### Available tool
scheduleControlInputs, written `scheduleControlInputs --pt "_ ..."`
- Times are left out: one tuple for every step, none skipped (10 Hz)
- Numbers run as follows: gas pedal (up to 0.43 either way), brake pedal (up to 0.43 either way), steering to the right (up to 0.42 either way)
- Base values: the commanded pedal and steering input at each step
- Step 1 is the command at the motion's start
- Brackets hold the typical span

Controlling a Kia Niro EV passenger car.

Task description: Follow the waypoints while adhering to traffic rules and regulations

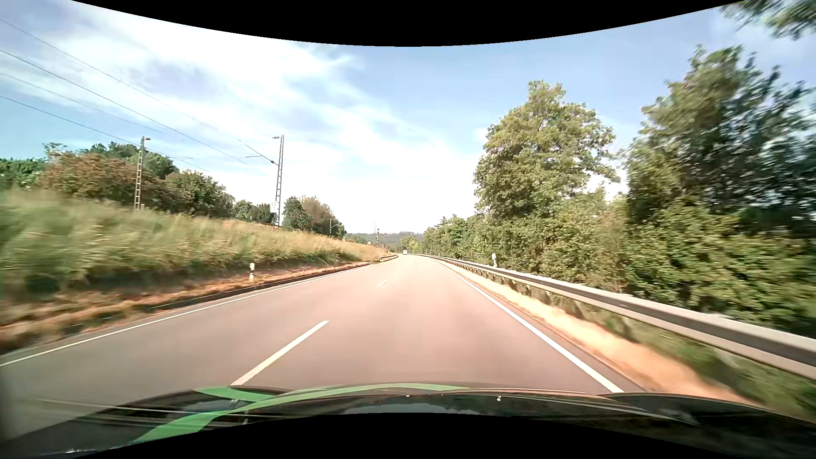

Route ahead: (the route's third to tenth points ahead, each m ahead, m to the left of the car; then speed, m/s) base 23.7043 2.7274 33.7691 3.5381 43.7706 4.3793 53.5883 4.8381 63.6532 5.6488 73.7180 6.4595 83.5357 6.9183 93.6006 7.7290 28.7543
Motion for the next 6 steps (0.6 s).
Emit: scheduleControlInputs --pt "0.287 0.0 -0.006" --pt "0.287 0.0 -0.006" --pt "0.287 0.0 -0.006" --pt "0.287 0.0 -0.006" --pt "0.28 0.0 -0.006" --pt "0.28 0.0 -0.006"
